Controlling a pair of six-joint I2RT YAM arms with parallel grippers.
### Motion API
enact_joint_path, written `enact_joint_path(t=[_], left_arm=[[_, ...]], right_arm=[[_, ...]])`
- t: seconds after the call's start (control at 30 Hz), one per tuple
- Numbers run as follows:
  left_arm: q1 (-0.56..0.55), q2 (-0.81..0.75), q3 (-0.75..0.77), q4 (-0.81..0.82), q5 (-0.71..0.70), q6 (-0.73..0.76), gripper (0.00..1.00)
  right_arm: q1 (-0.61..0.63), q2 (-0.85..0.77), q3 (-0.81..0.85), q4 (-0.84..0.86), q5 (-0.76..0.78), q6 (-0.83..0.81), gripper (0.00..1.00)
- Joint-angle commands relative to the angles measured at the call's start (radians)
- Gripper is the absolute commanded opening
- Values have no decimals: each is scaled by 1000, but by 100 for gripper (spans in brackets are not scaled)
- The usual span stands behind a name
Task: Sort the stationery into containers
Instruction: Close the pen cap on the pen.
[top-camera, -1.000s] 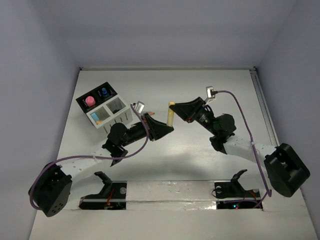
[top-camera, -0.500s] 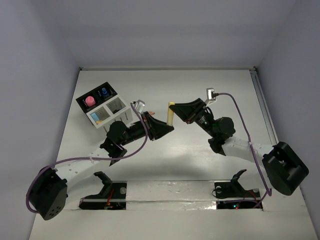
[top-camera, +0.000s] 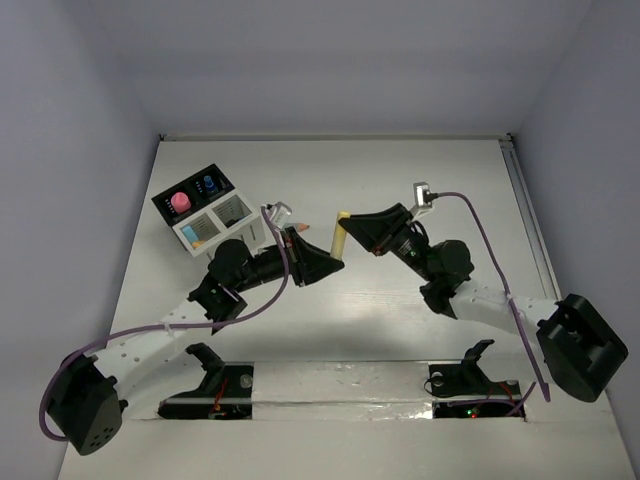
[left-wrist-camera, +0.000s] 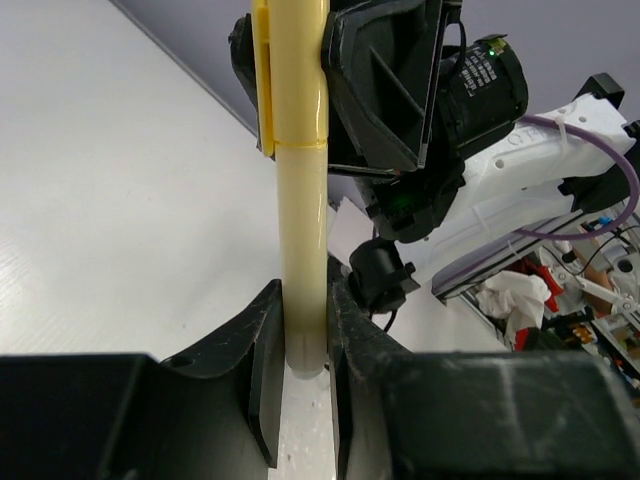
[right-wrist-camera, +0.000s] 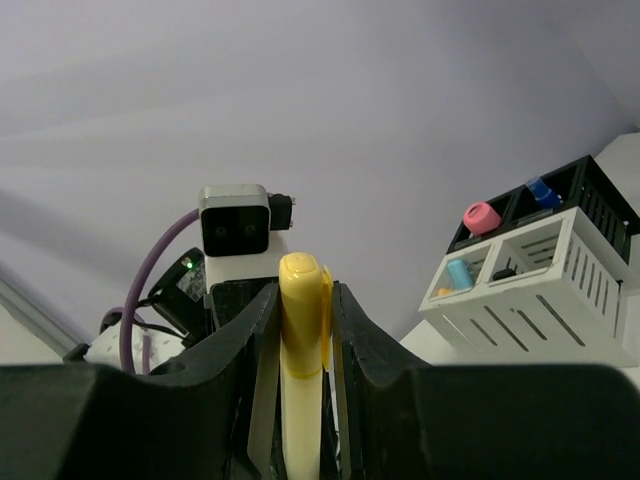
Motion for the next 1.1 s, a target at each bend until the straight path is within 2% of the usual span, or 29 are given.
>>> enact_joint_path(t=[0.0, 0.17, 0.5, 0.8, 1.07], left_arm=[[54, -72, 178, 232, -180, 30, 0], [54, -74, 235, 169, -184, 37, 0], [63, -30, 448, -36, -223, 115, 0], [126, -5, 635, -177, -226, 192, 0], [184, -8, 681, -208, -174, 192, 0]], right_arm=[[77, 39, -107, -238, -242, -60, 0], [111, 44, -109, -278, -261, -61, 0], [228, 29, 1, -471, -247, -114, 0], [237, 27, -43, -479, -216, -95, 0], [237, 38, 7, -545, -188, -152, 0]])
